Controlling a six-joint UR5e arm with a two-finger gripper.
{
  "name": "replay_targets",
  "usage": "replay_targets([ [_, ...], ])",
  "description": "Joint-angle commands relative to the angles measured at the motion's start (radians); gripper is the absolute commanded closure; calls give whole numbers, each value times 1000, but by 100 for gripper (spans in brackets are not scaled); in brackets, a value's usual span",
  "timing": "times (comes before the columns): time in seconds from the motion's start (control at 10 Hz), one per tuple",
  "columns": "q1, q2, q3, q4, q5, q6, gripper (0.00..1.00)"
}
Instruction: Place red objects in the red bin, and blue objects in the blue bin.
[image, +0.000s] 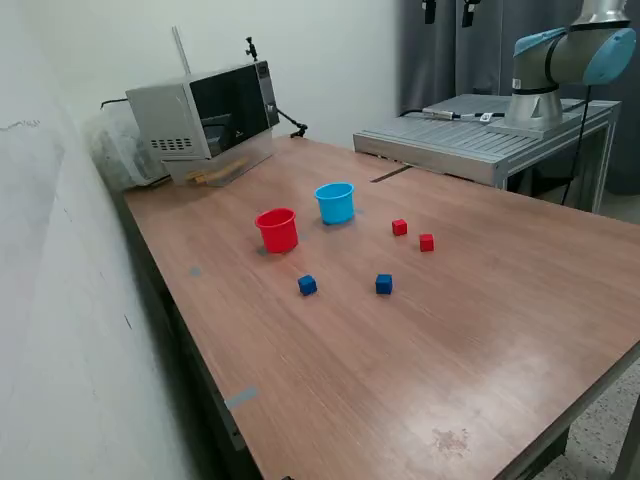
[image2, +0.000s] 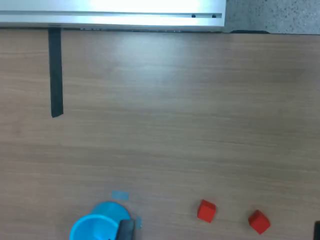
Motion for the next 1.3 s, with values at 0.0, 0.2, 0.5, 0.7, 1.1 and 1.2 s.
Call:
replay_targets([
  [0.0,1,-1,0,0,0,-2,0],
  [0.2,-2,0,-6,-2,0,1,0],
  [0.5,-3,2,-11,-10,0,3,0],
  [0.7,-3,10,0,-17,52,18,0],
  [1.1,-5,158,160,-377,122,99,0],
  [1.2,-3,237,160,-425,123,101,0],
])
